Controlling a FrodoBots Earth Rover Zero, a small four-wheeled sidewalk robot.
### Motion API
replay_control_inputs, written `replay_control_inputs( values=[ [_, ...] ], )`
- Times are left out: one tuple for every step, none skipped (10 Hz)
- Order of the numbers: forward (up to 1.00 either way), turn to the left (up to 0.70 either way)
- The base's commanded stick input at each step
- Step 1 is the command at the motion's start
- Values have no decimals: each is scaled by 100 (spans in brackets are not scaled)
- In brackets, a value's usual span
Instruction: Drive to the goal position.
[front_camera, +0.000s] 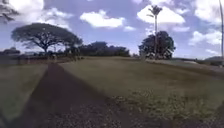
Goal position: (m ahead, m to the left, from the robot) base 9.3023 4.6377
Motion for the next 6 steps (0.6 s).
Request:
replay_control_inputs(
  values=[
    [50,50],
    [50,50],
    [50,50],
    [50,50],
    [50,50],
    [50,50]
  ],
)
